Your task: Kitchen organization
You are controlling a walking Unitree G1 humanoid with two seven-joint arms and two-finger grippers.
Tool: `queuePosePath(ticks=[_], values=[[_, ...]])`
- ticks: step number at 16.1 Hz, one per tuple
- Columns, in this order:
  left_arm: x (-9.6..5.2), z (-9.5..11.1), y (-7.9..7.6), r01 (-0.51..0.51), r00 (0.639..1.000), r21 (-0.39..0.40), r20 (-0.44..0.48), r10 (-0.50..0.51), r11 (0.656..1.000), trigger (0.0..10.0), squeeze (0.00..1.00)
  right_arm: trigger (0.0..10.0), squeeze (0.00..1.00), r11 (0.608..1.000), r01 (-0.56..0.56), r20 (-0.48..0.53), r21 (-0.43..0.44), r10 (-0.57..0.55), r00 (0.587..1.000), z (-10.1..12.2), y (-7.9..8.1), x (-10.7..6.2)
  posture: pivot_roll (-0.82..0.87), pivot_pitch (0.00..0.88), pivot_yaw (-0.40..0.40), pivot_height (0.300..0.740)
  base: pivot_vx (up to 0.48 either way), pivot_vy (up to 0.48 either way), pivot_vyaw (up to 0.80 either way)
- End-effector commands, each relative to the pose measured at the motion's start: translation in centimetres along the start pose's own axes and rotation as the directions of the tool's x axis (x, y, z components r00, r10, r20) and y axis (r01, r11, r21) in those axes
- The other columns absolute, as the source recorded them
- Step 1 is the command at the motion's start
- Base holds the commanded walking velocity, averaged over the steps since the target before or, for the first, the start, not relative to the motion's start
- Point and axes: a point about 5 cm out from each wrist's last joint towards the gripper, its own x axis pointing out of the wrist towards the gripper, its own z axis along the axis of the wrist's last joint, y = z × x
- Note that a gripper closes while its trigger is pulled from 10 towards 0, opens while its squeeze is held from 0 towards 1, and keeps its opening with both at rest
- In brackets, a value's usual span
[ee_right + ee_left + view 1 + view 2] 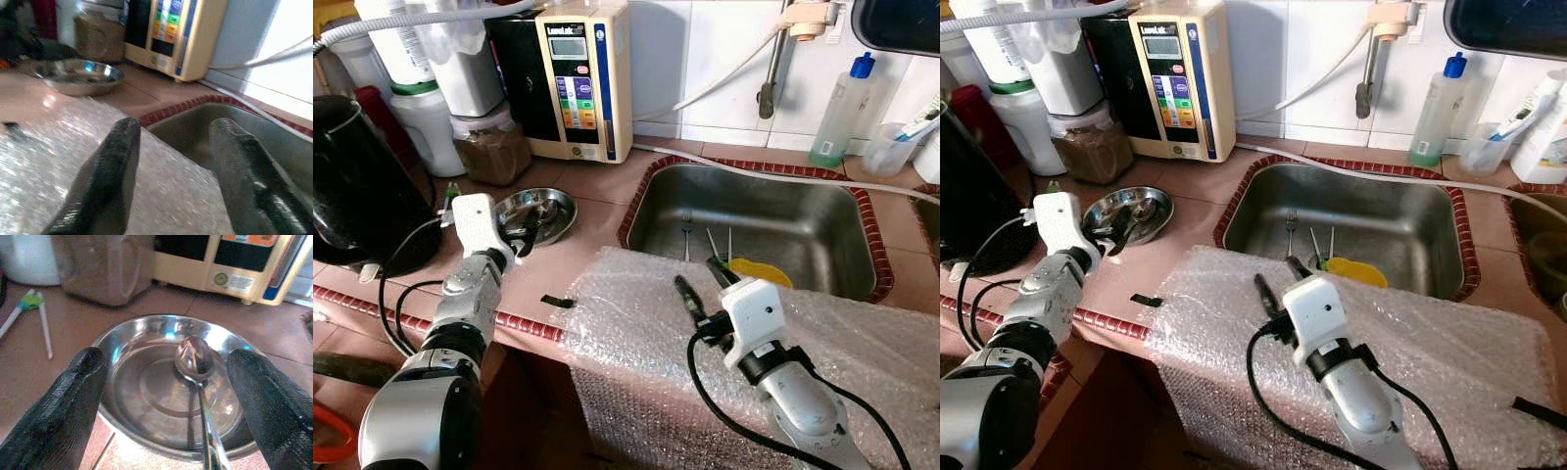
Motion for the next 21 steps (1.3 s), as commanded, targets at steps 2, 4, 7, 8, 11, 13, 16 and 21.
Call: queuePosePath(ticks=[2, 4, 7, 8, 11, 13, 16, 21], values=[[-0.2, -0.5, 0.7, -0.065, 0.998, -0.05, -0.022, 0.064, 0.997, 10.0, 1.0, 10.0, 1.0, 0.995, -0.083, -0.001, 0.055, 0.083, 0.997, 0.5, 1.5, 0.1, 0.01, 0.0, 0.12, 0.74, 0.0, 0.0, 0.0], [-0.3, -0.8, 1.0, -0.088, 0.996, -0.059, -0.027, 0.086, 0.994, 10.0, 1.0, 10.0, 1.0, 0.983, -0.15, -0.044, 0.104, 0.155, 0.987, -0.2, 2.6, -0.3, 0.01, 0.0, 0.12, 0.74, 0.0, 0.0, 0.0], [-0.5, -1.0, 1.2, -0.098, 0.995, -0.056, -0.023, 0.096, 0.994, 10.0, 1.0, 10.0, 1.0, 0.97, -0.16, -0.077, 0.184, 0.177, 0.981, -0.9, 3.2, -0.8, 0.01, 0.0, 0.118, 0.74, 0.0, 0.0, 0.0], [-0.6, -1.2, 1.4, -0.091, 0.996, -0.059, -0.023, 0.09, 0.994, 10.0, 1.0, 10.0, 1.0, 0.971, -0.142, -0.092, 0.191, 0.162, 0.982, -1.3, 2.9, -0.9, 0.02, 0.0, 0.118, 0.74, 0.0, 0.0, 0.0], [-1.1, -1.5, 1.9, -0.06, 0.998, -0.023, -0.006, 0.06, 0.998, 10.0, 1.0, 10.0, 1.0, 0.971, -0.115, -0.092, 0.211, 0.137, 0.986, -1.3, 2.5, -1.0, 0.02, 0.0, 0.115, 0.74, 0.0, 0.0, 0.0], [-1.4, -1.7, 2.6, -0.069, 0.998, -0.021, 0.005, 0.069, 0.997, 10.0, 0.92, 10.0, 1.0, 0.971, -0.119, -0.087, 0.209, 0.14, 0.986, -1.1, 2.5, -0.9, 0.02, 0.0, 0.113, 0.74, 0.0, 0.0, 0.0], [-1.7, -2.4, 2.6, -0.065, 0.998, -0.024, -0.014, 0.064, 0.998, 10.0, 0.0, 10.0, 1.0, 0.973, -0.125, -0.085, 0.194, 0.144, 0.986, -1.1, 2.5, -0.7, 0.02, 0.0, 0.108, 0.74, 0.0, 0.0, 0.0], [-1.4, -1.3, 1.1, 0.074, 0.997, -0.081, 0.038, -0.071, 0.994, 10.0, 0.0, 10.0, 1.0, 0.976, -0.115, -0.09, 0.183, 0.133, 0.987, -1.2, 2.3, -0.8, 0.02, 0.0, 0.114, 0.74, 0.0, 0.0, 0.0]])
